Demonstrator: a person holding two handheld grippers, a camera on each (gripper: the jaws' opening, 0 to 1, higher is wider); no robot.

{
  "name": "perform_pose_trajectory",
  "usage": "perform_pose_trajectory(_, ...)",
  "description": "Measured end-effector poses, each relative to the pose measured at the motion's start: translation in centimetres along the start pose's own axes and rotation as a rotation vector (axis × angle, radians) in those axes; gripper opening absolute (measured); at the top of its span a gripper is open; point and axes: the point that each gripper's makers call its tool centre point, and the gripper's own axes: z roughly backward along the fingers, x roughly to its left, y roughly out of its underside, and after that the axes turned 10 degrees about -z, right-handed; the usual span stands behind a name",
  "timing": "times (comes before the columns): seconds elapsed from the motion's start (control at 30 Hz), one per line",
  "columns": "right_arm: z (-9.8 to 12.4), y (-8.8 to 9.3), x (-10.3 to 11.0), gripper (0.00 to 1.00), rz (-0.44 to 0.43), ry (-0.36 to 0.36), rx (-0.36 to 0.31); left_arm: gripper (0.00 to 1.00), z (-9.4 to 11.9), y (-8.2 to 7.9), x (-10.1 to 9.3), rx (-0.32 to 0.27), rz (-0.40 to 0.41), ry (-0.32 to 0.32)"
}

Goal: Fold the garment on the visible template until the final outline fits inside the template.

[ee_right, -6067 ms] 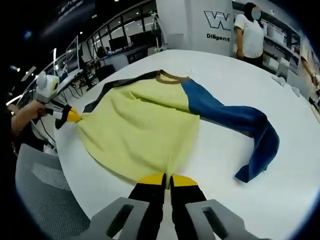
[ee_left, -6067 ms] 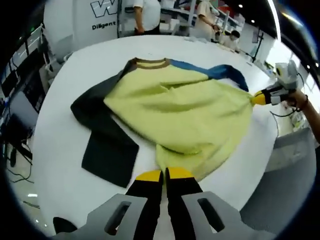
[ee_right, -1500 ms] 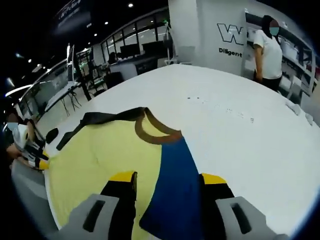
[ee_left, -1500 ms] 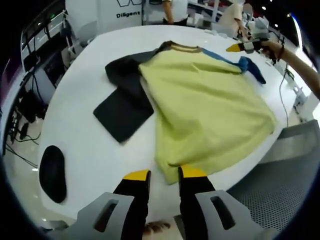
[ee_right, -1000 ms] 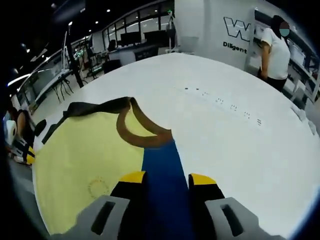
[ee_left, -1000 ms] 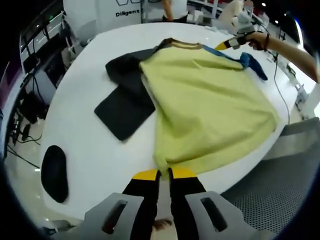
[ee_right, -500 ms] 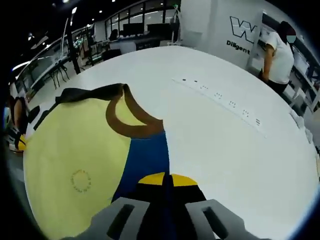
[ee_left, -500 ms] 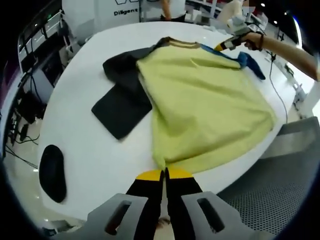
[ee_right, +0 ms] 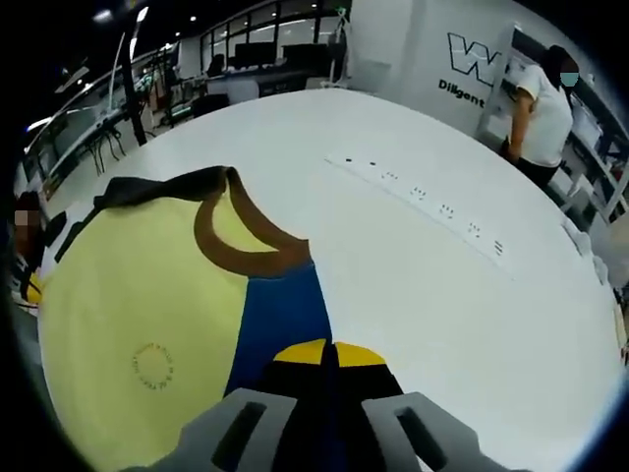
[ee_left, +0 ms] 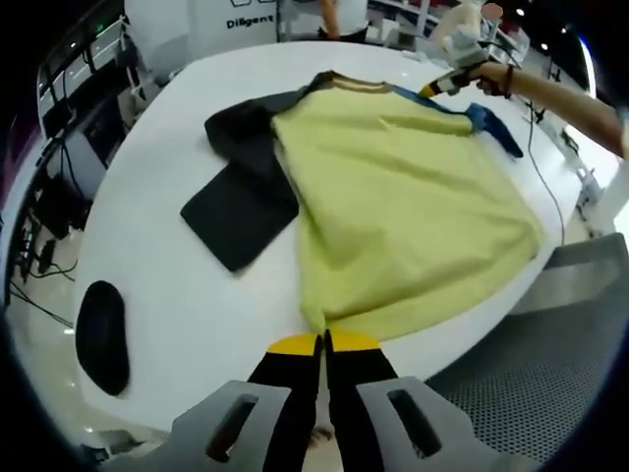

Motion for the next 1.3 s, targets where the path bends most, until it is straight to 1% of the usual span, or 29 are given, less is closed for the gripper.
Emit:
perform_pose_trajectory(0.23, -1.2, -1.1, -1.8, 0.00, 0.007, 0.030, -0.006, 0.01, 0.0, 0.0, 0.0, 0.005, -0.008, -0.005)
perform_pose_trajectory(0.5, -2.1, -2.2, -2.9, 0.00, 0.028, 0.052, -0.009, 0.01, 0.0, 0.1, 0.0, 0.012, -0.011, -0.007)
perform_pose_trajectory(0.7, -2.7, -2.3, -3.1, 0.00, 0.039, 0.071, -0.004, 0.01, 0.1, 0.2, -0.1, 0.016, -0.015, -0.006)
perform_pose_trajectory(0.83, -3.1, -2.3, -3.2, 0.00, 0.041, 0.084, -0.006, 0.01, 0.1, 0.1, -0.3, 0.028, -0.051, -0.008)
perform_pose_trajectory(0.9, -3.2, -2.4, -3.4, 0.00, 0.028, 0.089, -0.012, 0.01, 0.1, 0.2, -0.5, 0.037, -0.053, -0.002)
perform_pose_trajectory(1.0, -3.2, -2.6, -3.3, 0.00, 0.024, 0.092, -0.012, 0.01, 0.2, 0.4, -1.0, 0.047, -0.039, 0.020)
perform_pose_trajectory(1.1, -3.2, -2.6, -3.3, 0.00, 0.040, 0.096, -0.005, 0.01, 0.2, 0.5, -1.2, 0.056, -0.006, 0.033)
perform_pose_trajectory(1.17, -3.1, -2.6, -3.2, 0.00, 0.032, 0.099, -0.004, 0.01, 0.3, 0.6, -1.3, 0.061, 0.006, 0.036)
perform_pose_trajectory(1.3, -3.2, -2.7, -3.4, 0.00, 0.024, 0.100, -0.004, 0.01, 0.3, 0.6, -1.6, 0.066, -0.013, 0.035)
